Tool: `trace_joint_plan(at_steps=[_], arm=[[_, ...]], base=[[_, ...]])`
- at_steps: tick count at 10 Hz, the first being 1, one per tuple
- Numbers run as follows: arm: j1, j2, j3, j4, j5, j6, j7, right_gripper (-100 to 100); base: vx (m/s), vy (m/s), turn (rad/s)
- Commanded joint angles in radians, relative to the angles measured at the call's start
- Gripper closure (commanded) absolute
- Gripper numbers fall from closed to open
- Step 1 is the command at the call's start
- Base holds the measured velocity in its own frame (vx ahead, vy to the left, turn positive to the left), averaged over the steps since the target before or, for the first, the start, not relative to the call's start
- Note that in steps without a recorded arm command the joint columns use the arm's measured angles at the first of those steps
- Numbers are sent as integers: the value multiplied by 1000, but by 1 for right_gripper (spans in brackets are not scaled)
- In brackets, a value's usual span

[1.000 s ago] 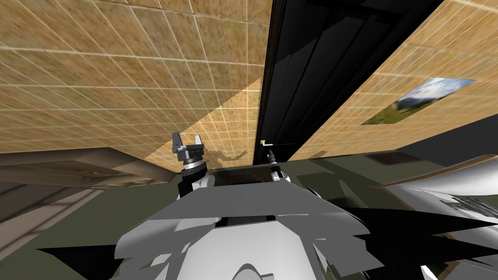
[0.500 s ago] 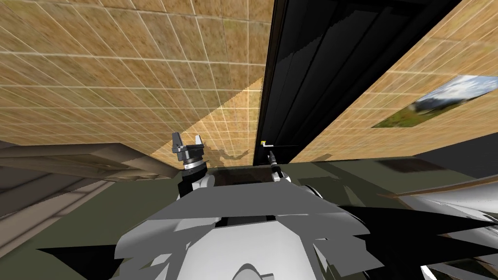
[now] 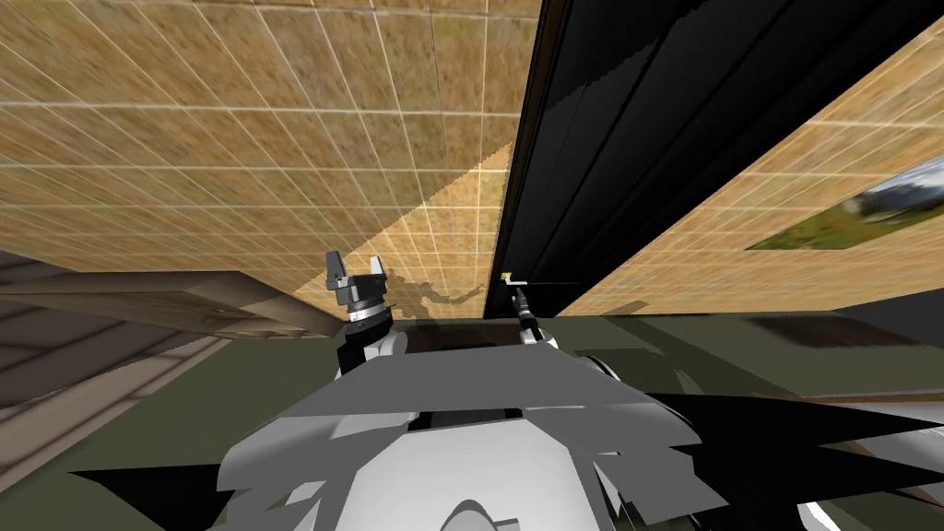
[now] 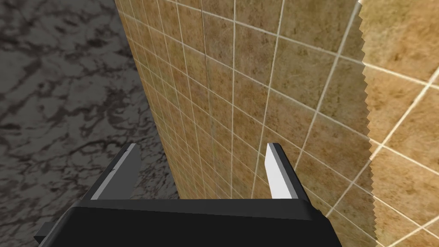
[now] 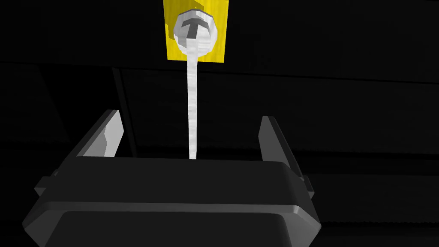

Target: Pull the door open

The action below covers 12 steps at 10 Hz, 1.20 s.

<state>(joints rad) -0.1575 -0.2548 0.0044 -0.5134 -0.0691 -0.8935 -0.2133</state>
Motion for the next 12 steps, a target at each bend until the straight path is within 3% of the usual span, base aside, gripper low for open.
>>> trace_joint_plan(at_steps=[1, 2, 4, 5, 6, 9, 10, 11, 12], arm=[[-11, -2, -1, 31, -1, -20, -3, -100], [13, -36, -15, 42, -13, -44, -29, -100], [13, -36, -15, 14, -13, -44, -29, -100], [13, -36, -15, 42, -13, -44, -29, -100], [36, -68, -29, 54, -24, -67, -55, -100], [54, -94, -40, 63, -33, -86, -74, -100], [64, -91, -37, 40, -31, -76, -72, -100], [64, -91, -37, 40, -31, -76, -72, 100], [64, -91, -37, 40, -31, -76, -72, 100]], base=[[52, 39, 9], [151, 46, 243], [111, 26, 50], [12, 4, -19], [108, 23, 232], [186, 12, 102], [90, 1, 12], [-11, 0, -9], [-31, -2, -5]])
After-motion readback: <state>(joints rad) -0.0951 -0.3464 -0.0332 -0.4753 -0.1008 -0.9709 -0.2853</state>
